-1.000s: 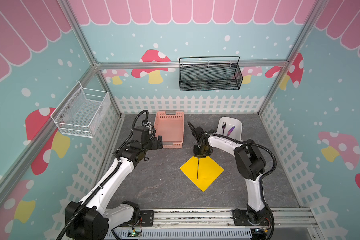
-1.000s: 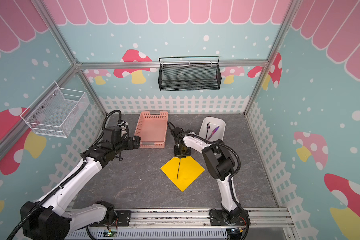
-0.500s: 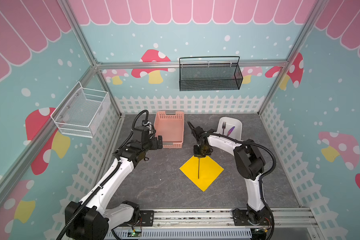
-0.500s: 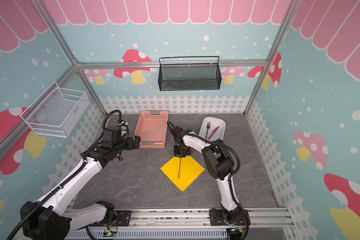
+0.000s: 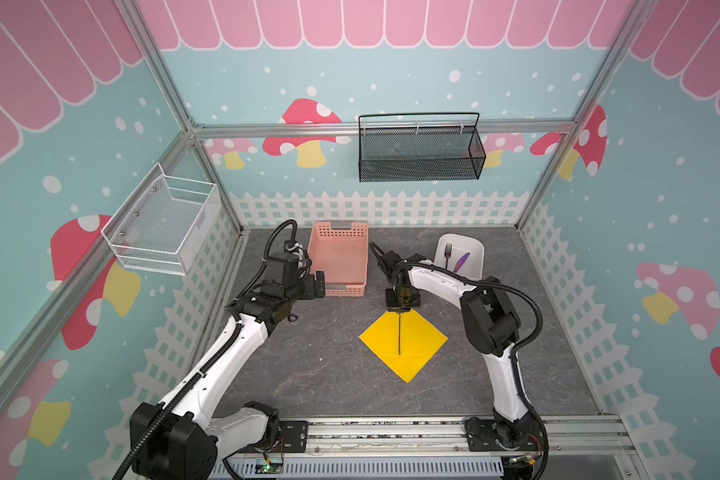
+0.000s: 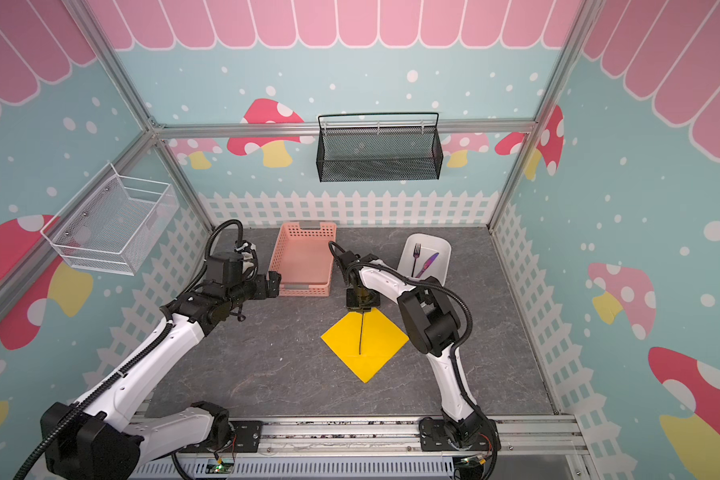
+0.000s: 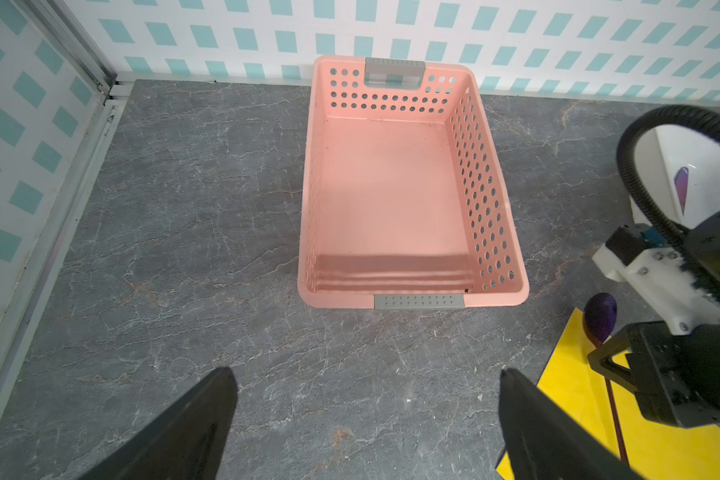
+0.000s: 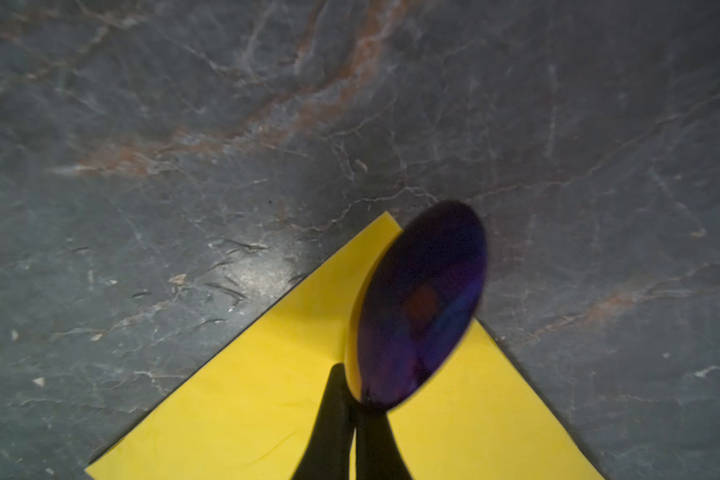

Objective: Place the utensils on the paper napkin and roll it up
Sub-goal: 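Lower the spoon onto the napkin center and adjust its position with the right gripper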

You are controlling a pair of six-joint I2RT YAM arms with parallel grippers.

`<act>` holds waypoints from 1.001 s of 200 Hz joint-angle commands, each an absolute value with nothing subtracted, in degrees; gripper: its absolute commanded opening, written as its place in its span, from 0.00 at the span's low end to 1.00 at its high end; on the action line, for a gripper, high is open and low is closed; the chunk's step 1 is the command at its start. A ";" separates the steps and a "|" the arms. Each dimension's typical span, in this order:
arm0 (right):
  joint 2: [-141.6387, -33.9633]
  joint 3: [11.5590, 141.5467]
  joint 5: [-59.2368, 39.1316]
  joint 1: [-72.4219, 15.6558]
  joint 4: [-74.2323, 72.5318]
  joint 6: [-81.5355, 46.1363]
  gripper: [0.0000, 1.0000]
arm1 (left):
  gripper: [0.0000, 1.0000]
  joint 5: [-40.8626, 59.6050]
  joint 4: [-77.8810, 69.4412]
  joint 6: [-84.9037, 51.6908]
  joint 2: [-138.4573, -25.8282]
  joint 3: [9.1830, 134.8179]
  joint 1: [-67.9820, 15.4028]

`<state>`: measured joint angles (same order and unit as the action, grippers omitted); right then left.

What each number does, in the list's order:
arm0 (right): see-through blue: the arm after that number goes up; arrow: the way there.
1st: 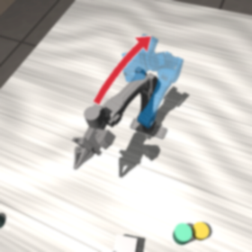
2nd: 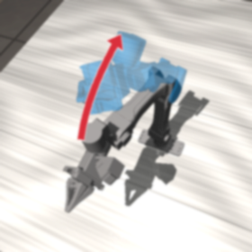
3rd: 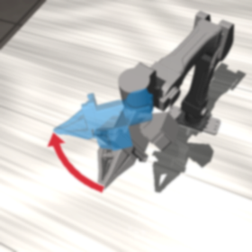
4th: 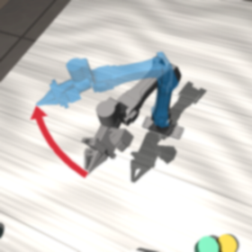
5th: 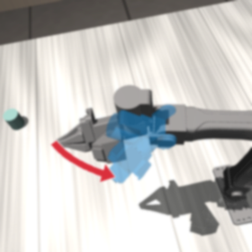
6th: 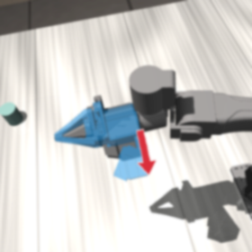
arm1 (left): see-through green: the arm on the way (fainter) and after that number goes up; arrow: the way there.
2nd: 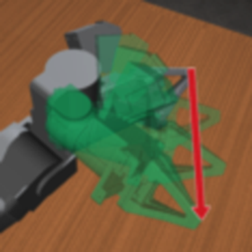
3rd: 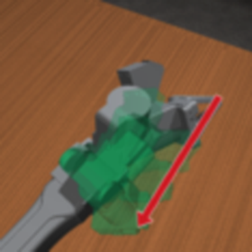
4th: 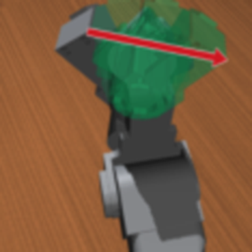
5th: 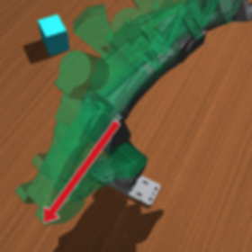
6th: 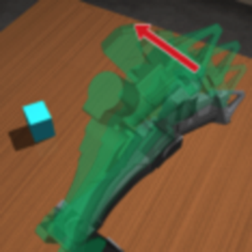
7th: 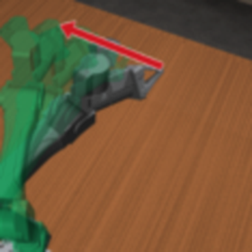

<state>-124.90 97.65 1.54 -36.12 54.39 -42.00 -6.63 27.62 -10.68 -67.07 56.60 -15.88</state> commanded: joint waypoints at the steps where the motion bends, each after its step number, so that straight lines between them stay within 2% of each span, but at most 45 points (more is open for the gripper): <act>1: -126.78 100.05 2.50 -36.87 57.22 -42.36 0.06 | 1.00 -6.55 27.85 -10.29 -67.10 56.51 -15.68; 27: -126.76 101.13 1.34 -37.39 56.99 -42.71 0.16 | 1.00 -6.31 27.85 -10.46 -67.15 56.51 -15.56; 78: -125.71 101.10 0.36 -37.59 56.78 -42.98 0.22 | 1.00 -5.81 27.86 -10.63 -67.24 56.50 -15.56; 156: -125.21 97.58 -3.04 -37.22 52.07 -42.67 0.22 | 1.00 -5.85 27.87 -10.63 -67.11 56.51 -15.56; 200: -125.33 96.55 -3.21 -36.90 51.20 -42.80 0.17 | 1.00 -5.81 27.86 -10.63 -67.06 56.51 -15.56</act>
